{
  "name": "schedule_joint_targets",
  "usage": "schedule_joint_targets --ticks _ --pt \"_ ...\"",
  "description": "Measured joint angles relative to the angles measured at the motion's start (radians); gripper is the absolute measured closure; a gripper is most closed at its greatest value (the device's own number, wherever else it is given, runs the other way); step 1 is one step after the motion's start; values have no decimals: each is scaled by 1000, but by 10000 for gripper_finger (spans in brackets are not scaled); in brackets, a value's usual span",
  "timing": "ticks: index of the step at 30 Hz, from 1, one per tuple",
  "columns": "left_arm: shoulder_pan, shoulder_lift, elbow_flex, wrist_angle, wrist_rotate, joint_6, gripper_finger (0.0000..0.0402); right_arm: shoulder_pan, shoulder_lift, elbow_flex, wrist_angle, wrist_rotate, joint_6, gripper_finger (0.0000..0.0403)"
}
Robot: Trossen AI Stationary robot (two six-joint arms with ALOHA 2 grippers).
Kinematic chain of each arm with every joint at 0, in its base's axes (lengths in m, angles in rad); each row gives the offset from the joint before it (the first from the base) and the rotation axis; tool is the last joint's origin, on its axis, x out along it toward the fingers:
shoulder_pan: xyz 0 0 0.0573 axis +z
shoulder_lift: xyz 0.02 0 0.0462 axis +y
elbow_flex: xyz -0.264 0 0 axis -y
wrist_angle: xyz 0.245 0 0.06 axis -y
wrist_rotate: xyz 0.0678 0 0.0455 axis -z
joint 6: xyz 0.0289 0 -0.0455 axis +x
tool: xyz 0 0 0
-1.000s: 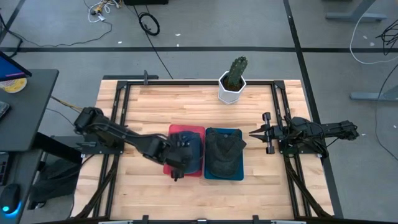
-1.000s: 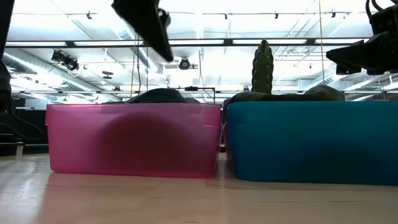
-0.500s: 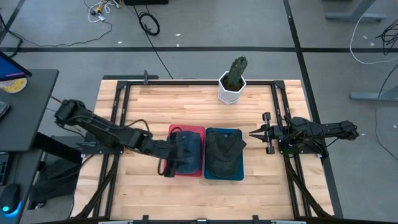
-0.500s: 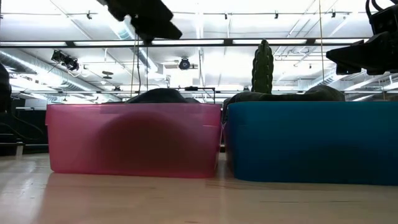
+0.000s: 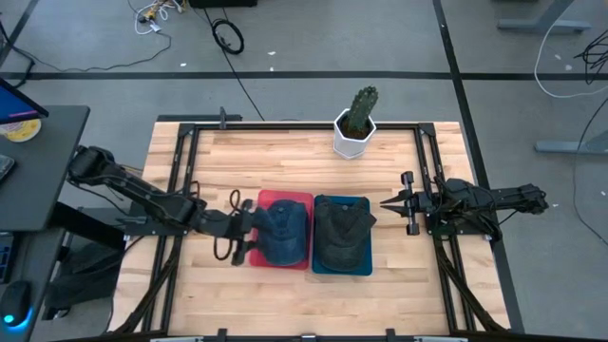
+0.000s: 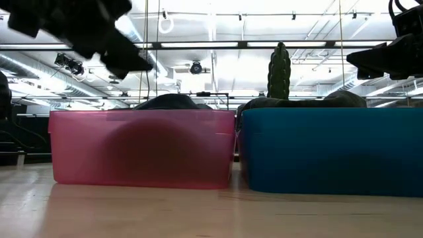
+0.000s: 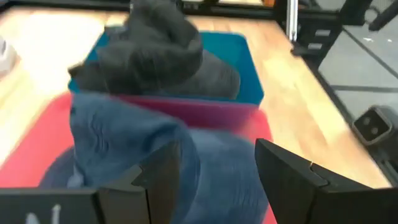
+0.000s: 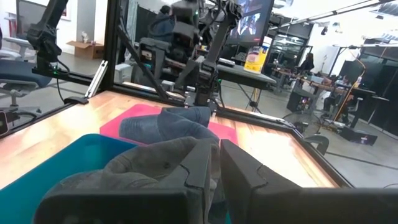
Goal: Pick & Place hat
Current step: Return to Home Position
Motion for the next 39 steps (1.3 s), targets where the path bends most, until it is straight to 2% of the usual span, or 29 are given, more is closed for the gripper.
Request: schedule_joint_targets --ticks 6,9,15,24,29,35,37,39 --pt "1 -8 -75 17 3 -40 189 0 0 0 -1 0 0 364" --pt "0 -7 -93 19 3 -130 188 0 0 0 -1 0 0 364" --pt "0 -39 -95 30 3 -128 188 0 0 0 -1 0 0 364" --pt "-63 -214 -95 -11 0 -51 188 0 0 0 -1 0 0 364" --pt "-90 -313 -95 -42 -74 -20 188 0 0 0 -1 0 0 364" --pt "-92 -355 -95 -35 62 43 188 0 0 0 -1 0 0 364" --pt "-91 -356 -131 52 68 63 188 0 0 0 -1 0 0 364" --pt "-81 -355 -217 211 75 90 188 0 0 0 -1 0 0 364"
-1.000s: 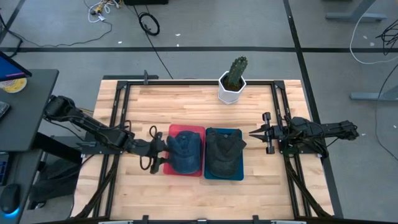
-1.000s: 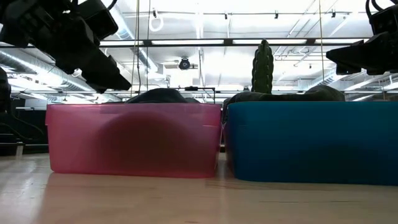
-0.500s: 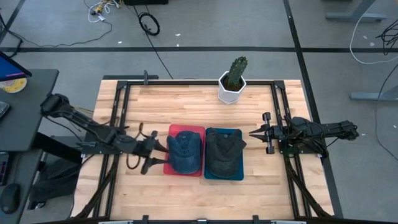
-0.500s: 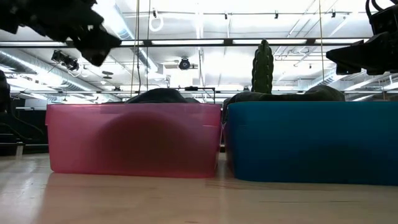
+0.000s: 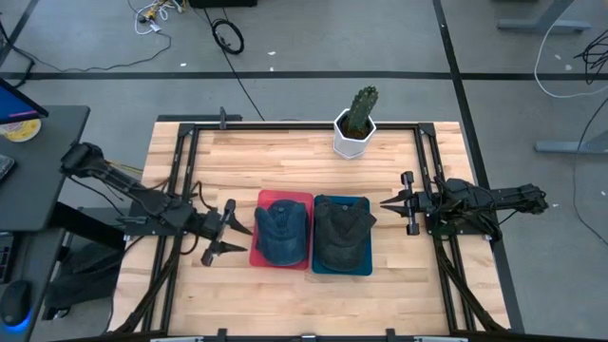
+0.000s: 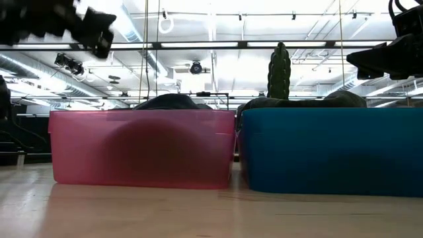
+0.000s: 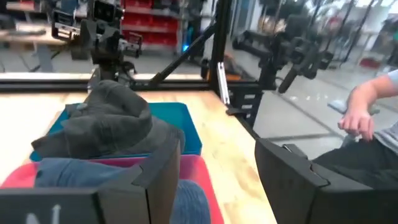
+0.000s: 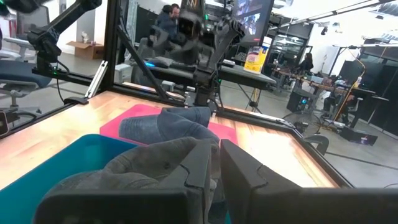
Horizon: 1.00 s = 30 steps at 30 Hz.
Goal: Pick & Place hat
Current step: Return to Home Position
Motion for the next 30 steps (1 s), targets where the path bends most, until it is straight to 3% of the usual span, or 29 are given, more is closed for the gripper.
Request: schedule_joint_targets --ticks 4,7,11,17,23,30 --pt "86 -30 -193 246 51 -28 188 0 0 0 0 0 0 364" --pt "179 -110 -246 298 177 -64 188 0 0 0 0 0 0 364" --pt "295 -175 -281 262 339 -90 188 0 0 0 0 0 0 364" --pt "427 -210 -285 144 348 -117 188 0 0 0 0 0 0 364" --pt "498 -231 -286 141 401 -86 188 0 0 0 0 0 0 364" --pt "573 -352 -286 -11 435 -63 188 0 0 0 0 0 0 364"
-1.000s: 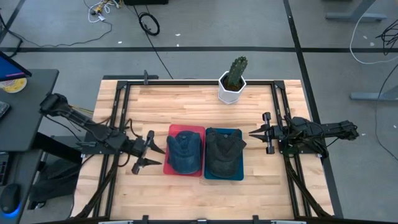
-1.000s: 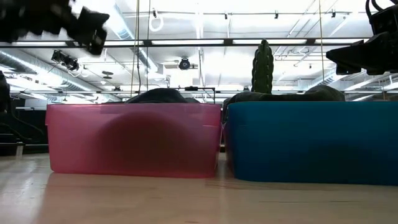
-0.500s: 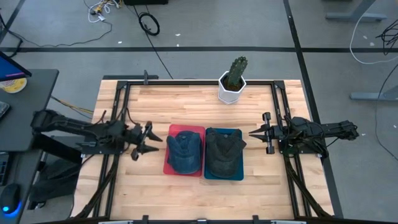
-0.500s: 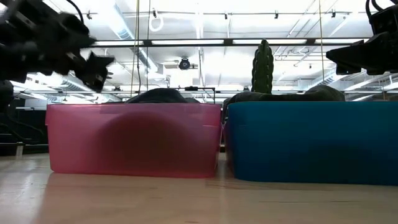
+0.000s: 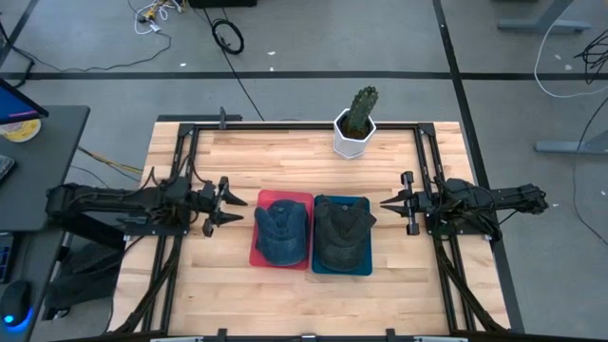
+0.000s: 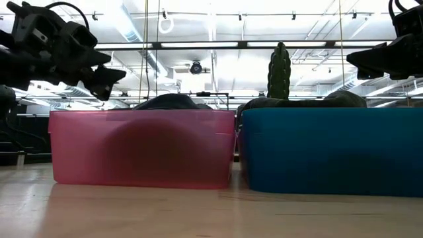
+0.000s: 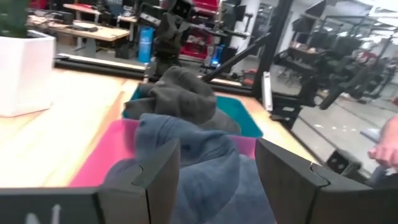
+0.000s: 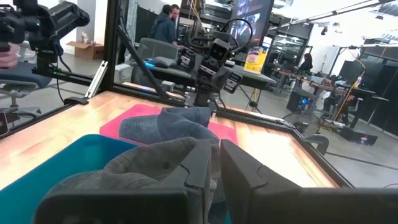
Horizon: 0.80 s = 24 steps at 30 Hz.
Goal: Pick & Place hat
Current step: Return to Home Position
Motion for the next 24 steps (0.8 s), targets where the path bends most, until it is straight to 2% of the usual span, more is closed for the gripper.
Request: schedule_joint_targets --ticks 6,11,14,17,24 --pt "36 -113 0 -172 -13 34 188 0 0 0 0 0 0 364" --pt "15 -164 0 -326 -199 31 188 0 0 0 0 0 0 364" --pt "-26 -166 0 -335 -256 56 188 0 0 0 0 0 0 364" --pt "-59 -173 0 -322 -261 106 188 0 0 0 0 0 0 364" --pt "-55 -194 -1 -363 -325 156 188 0 0 0 0 0 0 364"
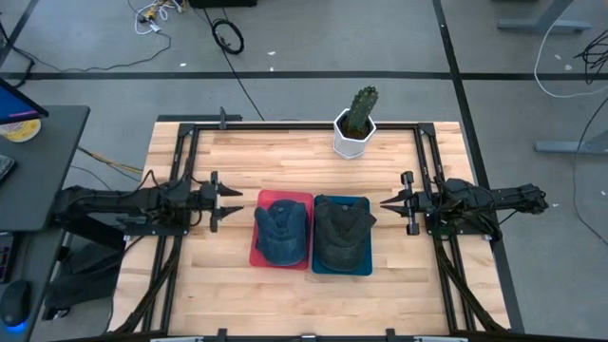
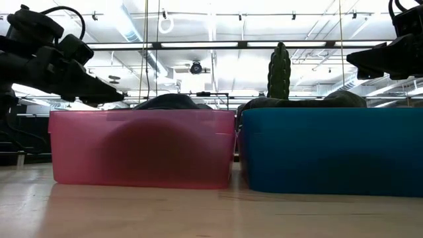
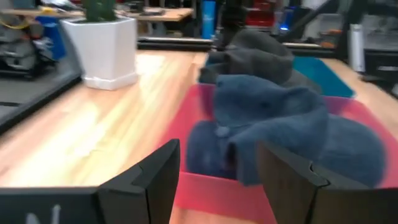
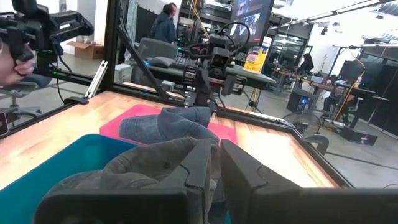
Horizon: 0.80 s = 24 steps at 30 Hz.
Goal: Pick & Place hat
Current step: Return to Home Position
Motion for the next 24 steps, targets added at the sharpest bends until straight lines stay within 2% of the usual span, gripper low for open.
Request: schedule_joint_targets --ticks 5,12,24 --pt "26 -27 0 7 -14 31 188 0 0 0 0 0 0 364" --pt "29 -16 0 -7 20 -52 189 0 0 0 0 0 0 364" --pt "29 -9 0 11 19 -55 188 0 0 0 0 0 0 364"
